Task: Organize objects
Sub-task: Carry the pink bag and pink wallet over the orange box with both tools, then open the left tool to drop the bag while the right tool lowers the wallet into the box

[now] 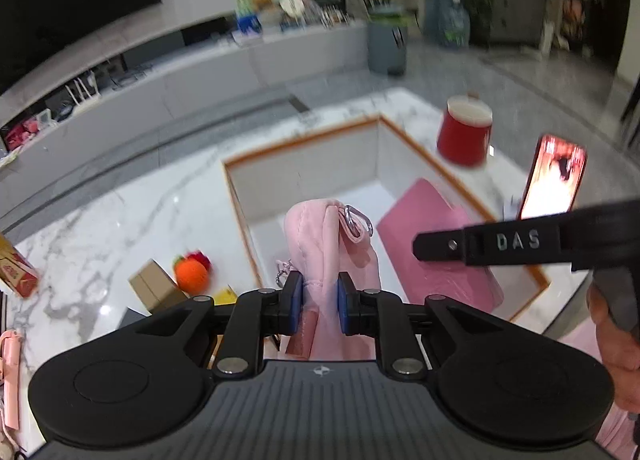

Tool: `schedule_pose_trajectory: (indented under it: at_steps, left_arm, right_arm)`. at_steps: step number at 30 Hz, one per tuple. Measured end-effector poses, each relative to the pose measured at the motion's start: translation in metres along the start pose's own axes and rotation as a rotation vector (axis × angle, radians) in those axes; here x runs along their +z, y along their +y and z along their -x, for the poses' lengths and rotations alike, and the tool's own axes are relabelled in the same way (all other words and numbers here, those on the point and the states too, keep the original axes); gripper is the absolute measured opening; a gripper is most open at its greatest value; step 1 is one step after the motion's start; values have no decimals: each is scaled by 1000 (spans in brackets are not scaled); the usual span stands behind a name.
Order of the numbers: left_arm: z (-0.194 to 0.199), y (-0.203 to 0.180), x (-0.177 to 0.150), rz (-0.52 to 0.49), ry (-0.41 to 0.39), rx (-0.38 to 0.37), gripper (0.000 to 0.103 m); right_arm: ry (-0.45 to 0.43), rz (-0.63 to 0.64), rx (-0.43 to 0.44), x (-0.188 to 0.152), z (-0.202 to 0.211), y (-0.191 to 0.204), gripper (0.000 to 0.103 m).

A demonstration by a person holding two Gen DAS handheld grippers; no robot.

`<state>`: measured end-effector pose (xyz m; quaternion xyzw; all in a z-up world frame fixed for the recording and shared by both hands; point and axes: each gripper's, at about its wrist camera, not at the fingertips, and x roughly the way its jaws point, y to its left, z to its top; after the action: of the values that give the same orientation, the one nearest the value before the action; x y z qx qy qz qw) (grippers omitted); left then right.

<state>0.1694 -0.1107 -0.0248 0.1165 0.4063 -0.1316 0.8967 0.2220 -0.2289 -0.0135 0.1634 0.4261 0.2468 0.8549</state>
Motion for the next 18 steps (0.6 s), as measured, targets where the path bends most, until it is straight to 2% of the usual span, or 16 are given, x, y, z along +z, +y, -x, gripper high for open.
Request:
schedule_pose_trajectory:
  at_steps: [4, 11, 18]
  left_arm:
    - [-16, -14, -8, -52, 54, 7, 22]
    - [-36, -31, -9, -157, 129, 34, 26]
    - [-50, -22, -18, -107, 195, -41, 40]
  right_arm:
    - [82, -41, 17, -5, -22, -14, 24]
    - [193, -49, 6, -12, -54, -17, 24]
    - [297, -41, 2, -19, -78, -16, 24]
